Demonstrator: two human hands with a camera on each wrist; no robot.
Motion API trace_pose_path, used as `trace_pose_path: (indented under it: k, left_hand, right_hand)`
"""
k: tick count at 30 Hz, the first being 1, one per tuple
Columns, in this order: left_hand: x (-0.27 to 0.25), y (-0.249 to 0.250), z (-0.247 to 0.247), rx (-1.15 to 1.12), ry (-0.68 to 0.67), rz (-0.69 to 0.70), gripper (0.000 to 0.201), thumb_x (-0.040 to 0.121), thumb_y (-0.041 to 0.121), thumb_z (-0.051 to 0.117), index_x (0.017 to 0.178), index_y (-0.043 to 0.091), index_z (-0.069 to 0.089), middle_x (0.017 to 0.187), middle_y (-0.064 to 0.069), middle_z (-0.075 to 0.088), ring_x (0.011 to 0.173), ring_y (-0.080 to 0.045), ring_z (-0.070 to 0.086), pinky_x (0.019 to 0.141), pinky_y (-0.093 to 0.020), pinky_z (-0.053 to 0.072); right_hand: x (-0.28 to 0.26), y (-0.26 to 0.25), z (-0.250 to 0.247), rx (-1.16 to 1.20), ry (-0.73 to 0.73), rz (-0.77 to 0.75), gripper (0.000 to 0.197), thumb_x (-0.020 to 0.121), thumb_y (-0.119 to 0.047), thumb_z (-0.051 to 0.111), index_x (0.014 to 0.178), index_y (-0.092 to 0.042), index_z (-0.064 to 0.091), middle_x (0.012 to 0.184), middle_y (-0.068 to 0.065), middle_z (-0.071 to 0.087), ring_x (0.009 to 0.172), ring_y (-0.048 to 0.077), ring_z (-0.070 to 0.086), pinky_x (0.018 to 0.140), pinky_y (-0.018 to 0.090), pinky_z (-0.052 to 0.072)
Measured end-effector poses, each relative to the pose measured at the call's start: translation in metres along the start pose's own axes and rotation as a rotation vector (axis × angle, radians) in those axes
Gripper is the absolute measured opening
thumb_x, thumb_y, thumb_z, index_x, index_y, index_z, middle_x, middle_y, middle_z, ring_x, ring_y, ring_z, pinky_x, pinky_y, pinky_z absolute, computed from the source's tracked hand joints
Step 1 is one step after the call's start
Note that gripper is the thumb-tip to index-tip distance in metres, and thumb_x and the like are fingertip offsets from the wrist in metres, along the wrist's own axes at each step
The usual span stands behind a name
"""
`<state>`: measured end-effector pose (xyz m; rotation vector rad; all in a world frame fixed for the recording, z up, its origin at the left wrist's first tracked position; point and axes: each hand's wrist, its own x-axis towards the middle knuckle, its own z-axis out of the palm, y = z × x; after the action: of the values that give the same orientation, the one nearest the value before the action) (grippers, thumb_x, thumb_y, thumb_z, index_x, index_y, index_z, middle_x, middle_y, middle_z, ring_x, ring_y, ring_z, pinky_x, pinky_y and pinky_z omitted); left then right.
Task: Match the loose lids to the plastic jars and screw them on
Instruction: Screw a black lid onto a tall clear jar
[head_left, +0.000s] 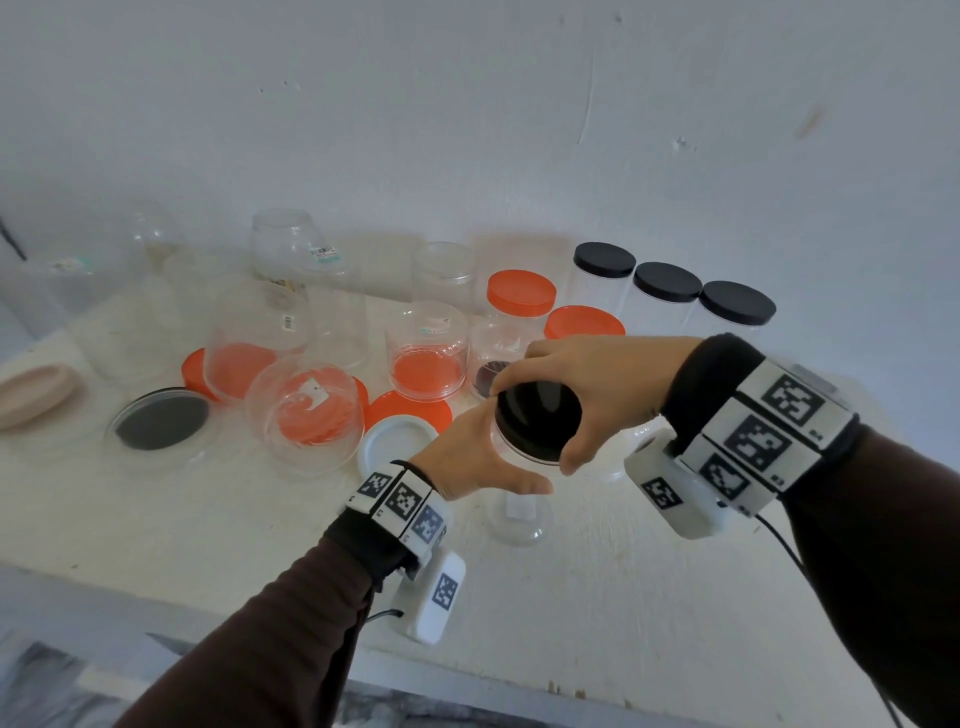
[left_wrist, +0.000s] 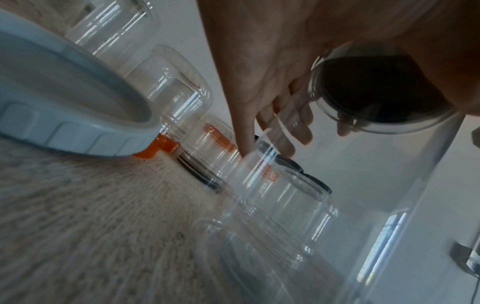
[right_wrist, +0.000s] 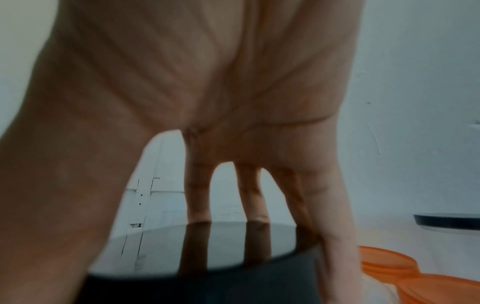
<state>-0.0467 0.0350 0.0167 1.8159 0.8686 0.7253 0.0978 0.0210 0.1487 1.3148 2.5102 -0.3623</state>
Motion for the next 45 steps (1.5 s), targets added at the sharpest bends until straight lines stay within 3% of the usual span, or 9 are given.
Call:
trace_pose_path:
  k: [7, 13, 16, 19, 22, 31, 36, 41, 45]
  left_hand:
    - [-0.002, -0.004, -0.001, 0.009, 0.003, 0.008, 0.075, 0.059, 0.025, 0.086, 0.111, 0.049, 0.037, 0.114, 0.023, 0.053, 0.106, 0.016, 0.049, 0.089, -0.010, 0.042]
    - [-0.004, -0.007, 0.007, -0.049, 0.048, 0.011, 0.085, 0.053, 0.042, 0.082, 0.127, 0.039, 0.040, 0.122, 0.013, 0.057, 0.117, -0.002, 0.051, 0.100, -0.030, 0.042]
    - [-0.006, -0.005, 0.006, -0.060, 0.035, 0.023, 0.084, 0.055, 0.037, 0.082, 0.127, 0.041, 0.037, 0.122, 0.016, 0.056, 0.115, 0.004, 0.050, 0.094, -0.017, 0.041]
    - [-0.005, -0.002, 0.005, -0.033, 0.015, 0.028, 0.087, 0.054, 0.043, 0.081, 0.130, 0.037, 0.038, 0.124, 0.016, 0.055, 0.116, 0.003, 0.049, 0.097, -0.021, 0.041]
    - [-0.006, -0.001, 0.004, 0.001, 0.015, 0.023, 0.078, 0.052, 0.046, 0.080, 0.119, 0.042, 0.040, 0.116, 0.019, 0.055, 0.112, 0.007, 0.049, 0.092, -0.015, 0.042]
    - [-0.008, -0.001, 0.008, -0.042, 0.043, 0.031, 0.077, 0.051, 0.048, 0.076, 0.117, 0.047, 0.038, 0.114, 0.025, 0.055, 0.109, 0.010, 0.050, 0.091, -0.011, 0.041]
    - [-0.005, -0.003, 0.006, 0.019, 0.034, 0.022, 0.077, 0.054, 0.039, 0.081, 0.119, 0.040, 0.039, 0.114, 0.022, 0.053, 0.108, 0.011, 0.049, 0.091, -0.010, 0.040]
    - [-0.006, -0.004, 0.007, -0.005, 0.029, 0.019, 0.083, 0.055, 0.039, 0.084, 0.123, 0.041, 0.036, 0.116, 0.022, 0.053, 0.111, 0.004, 0.051, 0.093, -0.013, 0.042]
    - [-0.008, -0.001, 0.008, -0.032, 0.020, 0.015, 0.084, 0.052, 0.049, 0.076, 0.125, 0.040, 0.036, 0.117, 0.026, 0.051, 0.110, 0.011, 0.048, 0.091, -0.011, 0.041]
  right_hand:
    - [-0.001, -0.006, -0.002, 0.001, 0.065, -0.008, 0.069, 0.069, -0.046, 0.076, 0.128, -0.033, 0.042, 0.092, -0.019, 0.043, 0.087, 0.004, 0.044, 0.068, 0.010, 0.033]
    - [-0.003, -0.016, 0.019, -0.037, 0.261, 0.130, 0.060, 0.075, -0.058, 0.064, 0.117, -0.017, 0.048, 0.072, -0.016, 0.039, 0.064, 0.002, 0.042, 0.051, 0.012, 0.029]
    - [-0.003, -0.022, 0.020, -0.100, 0.287, 0.191, 0.061, 0.077, -0.064, 0.058, 0.113, -0.016, 0.050, 0.069, -0.014, 0.037, 0.059, 0.002, 0.037, 0.049, 0.015, 0.029]
    - [-0.006, -0.017, 0.010, -0.039, 0.103, 0.163, 0.069, 0.076, -0.061, 0.061, 0.130, -0.023, 0.041, 0.098, -0.008, 0.050, 0.084, 0.008, 0.050, 0.066, 0.015, 0.040]
    - [-0.010, -0.011, 0.001, 0.043, -0.063, 0.040, 0.080, 0.074, -0.039, 0.075, 0.139, -0.038, 0.029, 0.127, -0.008, 0.036, 0.113, 0.014, 0.041, 0.088, 0.023, 0.040]
    - [-0.001, -0.024, 0.022, -0.144, 0.328, 0.223, 0.065, 0.078, -0.069, 0.050, 0.112, -0.014, 0.054, 0.068, -0.012, 0.038, 0.061, 0.004, 0.041, 0.050, 0.014, 0.030]
    - [-0.011, -0.014, 0.005, 0.051, -0.045, 0.068, 0.072, 0.077, -0.042, 0.071, 0.137, -0.035, 0.032, 0.122, -0.007, 0.038, 0.109, 0.014, 0.043, 0.087, 0.023, 0.042]
    - [-0.003, -0.020, 0.015, -0.033, 0.215, 0.157, 0.058, 0.077, -0.057, 0.062, 0.123, -0.025, 0.048, 0.078, -0.013, 0.039, 0.075, 0.007, 0.044, 0.056, 0.013, 0.031]
    - [0.000, -0.027, 0.019, -0.111, 0.256, 0.242, 0.065, 0.081, -0.068, 0.047, 0.124, -0.019, 0.049, 0.074, -0.010, 0.041, 0.075, 0.010, 0.047, 0.054, 0.015, 0.032]
